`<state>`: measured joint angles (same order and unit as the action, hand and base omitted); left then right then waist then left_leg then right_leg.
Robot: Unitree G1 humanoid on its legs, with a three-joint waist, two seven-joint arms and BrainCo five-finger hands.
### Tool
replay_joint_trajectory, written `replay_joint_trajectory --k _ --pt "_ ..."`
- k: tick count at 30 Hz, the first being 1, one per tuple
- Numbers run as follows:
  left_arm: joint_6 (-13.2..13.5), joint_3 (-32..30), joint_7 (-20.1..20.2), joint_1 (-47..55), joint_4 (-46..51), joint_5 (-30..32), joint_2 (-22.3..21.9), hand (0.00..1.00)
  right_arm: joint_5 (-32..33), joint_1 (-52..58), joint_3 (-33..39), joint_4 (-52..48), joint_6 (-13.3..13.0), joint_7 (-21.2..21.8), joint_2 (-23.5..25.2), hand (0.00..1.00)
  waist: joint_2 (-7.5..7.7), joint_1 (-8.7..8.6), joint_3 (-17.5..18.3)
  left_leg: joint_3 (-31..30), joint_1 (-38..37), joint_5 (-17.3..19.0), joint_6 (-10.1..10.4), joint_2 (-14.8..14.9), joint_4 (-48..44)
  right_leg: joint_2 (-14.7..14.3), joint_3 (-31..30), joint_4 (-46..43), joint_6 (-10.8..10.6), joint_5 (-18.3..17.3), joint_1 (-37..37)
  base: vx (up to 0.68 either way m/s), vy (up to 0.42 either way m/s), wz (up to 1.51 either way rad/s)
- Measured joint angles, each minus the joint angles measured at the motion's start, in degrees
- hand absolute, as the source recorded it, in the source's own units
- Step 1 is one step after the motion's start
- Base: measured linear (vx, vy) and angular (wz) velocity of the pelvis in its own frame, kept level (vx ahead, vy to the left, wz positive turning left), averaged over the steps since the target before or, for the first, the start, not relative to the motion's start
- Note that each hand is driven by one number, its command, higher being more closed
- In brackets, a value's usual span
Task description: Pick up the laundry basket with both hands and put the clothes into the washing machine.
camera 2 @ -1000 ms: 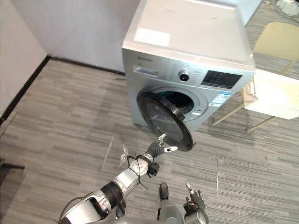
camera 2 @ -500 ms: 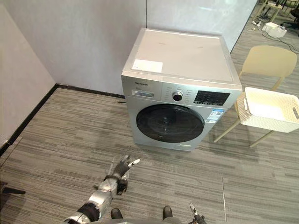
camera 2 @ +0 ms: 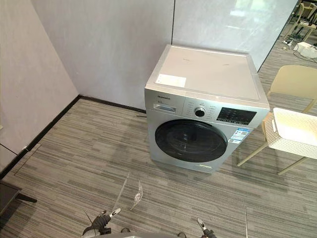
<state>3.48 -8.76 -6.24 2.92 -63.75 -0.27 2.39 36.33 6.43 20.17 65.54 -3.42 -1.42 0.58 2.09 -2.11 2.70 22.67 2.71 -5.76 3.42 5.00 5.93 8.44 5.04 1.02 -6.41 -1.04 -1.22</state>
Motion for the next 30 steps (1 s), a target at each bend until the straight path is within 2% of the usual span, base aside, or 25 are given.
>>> replay_joint_trajectory --k 4,5,8,10,11,12,13,14,15,16,17,18,19,20,21,22,23,25,27,28,29,30 --pt "0.1 -0.4 0.0 0.1 -1.2 0.0 0.0 0.0 -1.2 0.2 2.8 2.5 0.2 0.4 -0.6 0.0 -0.18 -0.25 -0.1 -2.3 -2.1 -0.1 -0.3 -0.1 0.0 0.1 2.5 -1.8 0.3 -1.5 2.6 0.03 -0.008 0.3" --pt "0.1 -0.4 0.0 0.1 -1.3 -0.1 0.0 0.0 -1.8 0.2 3.7 3.0 0.4 0.4 -0.8 0.0 -0.64 -0.2 -0.4 -3.2 -2.7 -0.1 -0.3 -0.1 -0.1 0.0 2.9 -2.7 0.6 -2.3 3.3 0.02 -0.016 0.32" --pt "0.1 -1.1 0.1 0.6 -1.5 -1.5 0.4 0.0 -3.2 0.3 4.9 3.4 1.1 0.4 -1.0 0.0 -0.91 -0.29 -1.2 -5.0 -4.6 0.4 0.2 0.4 -0.8 -0.4 4.5 -4.8 1.4 -4.4 5.5 0.01 -0.032 0.28" --pt "0.1 -3.8 0.1 0.9 -1.3 -3.7 0.6 0.0 -3.4 -0.2 6.1 4.0 1.3 0.5 -0.8 0.0 -0.49 0.03 -2.4 -5.6 -2.4 4.7 0.9 2.4 -9.2 -0.8 4.5 -6.7 2.2 -6.1 6.2 -0.03 -0.078 0.08" --pt "0.1 -5.7 0.1 1.8 -1.2 -4.6 0.6 0.0 -3.7 -0.4 6.6 4.0 1.3 0.5 -1.0 0.0 -0.51 0.12 -3.0 -6.2 0.1 8.1 0.8 4.4 -15.9 -1.7 4.3 -7.9 2.5 -7.1 6.1 -0.05 -0.095 -0.1" --pt "0.0 -8.8 0.3 3.5 -0.1 -6.1 0.1 0.0 -3.7 -0.7 7.1 3.7 1.1 0.5 -1.6 0.0 -1.97 -0.07 -3.3 -7.6 3.7 11.3 0.2 7.4 -24.5 -3.1 3.9 -9.6 2.9 -8.5 5.7 -0.07 -0.091 -0.08" --pt "0.1 -12.3 0.4 4.4 1.5 -8.3 -1.0 0.0 -3.7 -0.8 7.0 4.0 1.1 0.5 -2.3 0.0 -2.67 0.14 -4.3 -10.7 7.8 12.1 -1.3 8.7 -33.1 -3.8 3.7 -12.1 3.1 -9.9 5.1 -0.06 -0.054 -0.02" --pt "0.2 -13.4 0.6 4.6 2.0 -9.0 -1.2 0.0 -3.7 -0.8 6.9 4.0 1.1 0.4 -2.6 0.0 -2.88 0.41 -5.0 -12.8 9.6 11.5 -2.1 8.8 -36.7 -3.9 3.7 -13.2 3.1 -10.5 5.0 -0.05 -0.043 0.0" --pt "0.3 -14.4 1.0 4.9 3.0 -9.8 -1.7 0.0 -3.7 -0.8 5.7 4.0 1.1 0.4 -3.1 0.0 -3.46 0.9 -6.0 -15.7 11.9 10.5 -2.4 8.5 -41.3 -3.8 3.8 -14.8 3.2 -11.4 5.0 -0.03 -0.021 0.08" --pt "0.2 -15.1 1.0 5.0 3.1 -10.5 -1.8 0.0 -5.0 -0.7 2.9 3.5 1.1 0.4 -3.9 0.0 -3.77 1.41 -6.2 -17.6 13.4 9.5 -0.8 7.6 -43.1 -3.0 4.0 -15.4 3.0 -12.0 5.0 -0.01 0.021 0.1" --pt "0.2 -15.8 1.1 5.0 3.1 -10.5 -2.0 0.0 -5.5 -0.8 1.6 2.9 1.1 0.4 -4.0 0.0 -3.78 1.59 -6.3 -17.6 13.7 9.2 -0.3 7.0 -43.3 -2.5 4.1 -15.4 3.0 -12.0 5.0 0.02 0.044 0.17" --pt "0.2 -16.2 1.1 5.1 3.2 -10.5 -2.4 0.0 -5.8 -1.0 0.9 2.1 1.1 0.4 -3.9 0.0 -3.29 1.72 -6.1 -17.6 14.1 9.6 -0.2 6.5 -43.4 -2.1 4.2 -15.4 2.8 -12.1 4.9 0.05 0.074 0.25" --pt "0.2 -16.6 1.1 5.4 3.2 -10.4 -2.9 0.0 -7.7 -2.3 0.0 0.4 1.0 0.4 -4.0 0.0 -4.01 2.43 -6.4 -16.7 13.8 10.5 -1.4 5.1 -40.5 -1.1 4.5 -15.4 2.5 -12.3 4.4 0.05 0.086 0.22" --pt "0.2 -16.6 1.2 5.6 3.3 -10.4 -3.0 0.0 -8.0 -2.7 -1.2 -0.5 1.0 0.4 -4.0 0.0 -4.23 3.03 -6.4 -15.0 12.9 11.5 -1.5 5.0 -38.3 -0.6 4.5 -15.4 2.3 -12.4 4.2 0.11 0.148 0.36" --pt "0.2 -16.7 1.2 6.2 3.3 -10.3 -3.3 0.0 -8.7 -3.9 -3.8 -2.6 0.9 0.5 -3.9 0.0 -4.54 3.09 -6.4 -10.2 11.4 12.8 -1.5 4.8 -33.4 0.1 4.6 -15.1 2.0 -12.3 3.8 0.17 0.201 0.59" --pt "-0.2 -16.8 1.1 6.2 3.2 -10.0 -3.6 0.0 -9.4 -5.2 -6.0 -4.6 0.8 0.4 -3.9 0.0 -4.64 3.07 -6.5 -5.1 11.0 13.3 -2.4 4.6 -29.9 1.0 6.0 -13.7 1.3 -11.9 3.9 0.15 0.167 0.73" --pt "-0.4 -17.0 1.1 6.2 3.2 -9.8 -3.6 0.0 -9.5 -6.1 -6.8 -5.4 0.6 0.4 -3.6 0.0 -4.68 3.12 -6.4 -3.6 10.7 13.3 -3.1 4.3 -28.8 1.5 6.5 -12.8 0.7 -11.5 4.0 0.17 0.196 0.54" --pt "-1.1 -18.7 0.6 7.3 2.6 -7.7 -3.6 0.0 -9.5 -9.6 -9.9 -7.6 -0.2 0.3 -2.3 0.0 -3.83 4.54 -6.6 -3.3 10.7 14.2 -4.9 2.1 -28.1 2.6 7.4 -9.2 -0.5 -10.1 5.8 0.16 0.145 0.25" --pt "-1.3 -19.8 0.2 8.4 2.6 -7.5 -3.7 0.0 -9.9 -10.4 -11.6 -9.9 -0.6 0.2 -1.8 0.0 -3.16 4.83 -6.3 -3.7 10.5 15.3 -5.7 0.5 -28.2 4.0 8.4 -7.8 -0.7 -9.8 7.5 0.2 0.132 0.32" --pt "-1.4 -20.7 -0.2 8.9 2.4 -7.7 -3.8 0.0 -10.9 -11.0 -12.7 -10.7 -0.7 0.5 -1.5 0.0 -2.44 4.89 -5.5 -3.6 9.8 16.1 -6.1 -1.7 -26.7 5.4 8.4 -8.0 -0.5 -9.9 7.9 0.21 0.15 0.27" --pt "-1.4 -20.6 -0.3 9.0 2.2 -7.7 -3.6 0.0 -11.6 -11.0 -13.2 -10.6 -0.9 0.5 -1.6 0.0 -2.11 4.9 -5.0 -3.8 9.0 16.6 -6.3 -3.0 -25.3 6.3 8.1 -9.0 0.0 -10.2 7.8 0.27 0.181 0.25" --pt "-1.4 -20.5 -0.3 8.9 1.2 -7.8 -3.4 0.0 -12.4 -10.5 -14.1 -10.6 -0.8 0.6 -1.6 0.0 -1.98 5.11 -4.7 -4.4 6.3 16.6 -6.4 -5.0 -21.6 8.2 6.7 -14.8 0.0 -10.3 6.1 0.21 0.135 0.22"
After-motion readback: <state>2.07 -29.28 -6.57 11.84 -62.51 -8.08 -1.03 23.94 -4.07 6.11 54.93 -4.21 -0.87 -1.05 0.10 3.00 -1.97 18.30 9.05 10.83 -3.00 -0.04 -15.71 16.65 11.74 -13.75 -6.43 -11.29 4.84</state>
